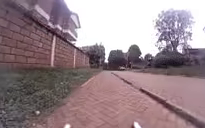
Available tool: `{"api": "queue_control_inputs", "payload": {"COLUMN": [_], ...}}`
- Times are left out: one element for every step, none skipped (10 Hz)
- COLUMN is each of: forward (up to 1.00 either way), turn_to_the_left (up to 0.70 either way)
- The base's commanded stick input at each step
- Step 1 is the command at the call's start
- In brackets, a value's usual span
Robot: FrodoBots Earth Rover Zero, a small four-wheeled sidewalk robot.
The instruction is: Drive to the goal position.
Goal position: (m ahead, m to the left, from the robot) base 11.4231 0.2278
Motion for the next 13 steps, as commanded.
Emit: {"api": "queue_control_inputs", "payload": {"forward": [0.5, 0.5, 0.5, 0.5, 0.5, 0.5, 0.5, 0.5, 0.5, 0.5, 0.5, 0.5, 0.5], "turn_to_the_left": [0.0, 0.0, 0.0, 0.0, 0.0, 0.0, 0.0, 0.0, 0.02, 0.04, 0.0, 0.0, 0.0]}}
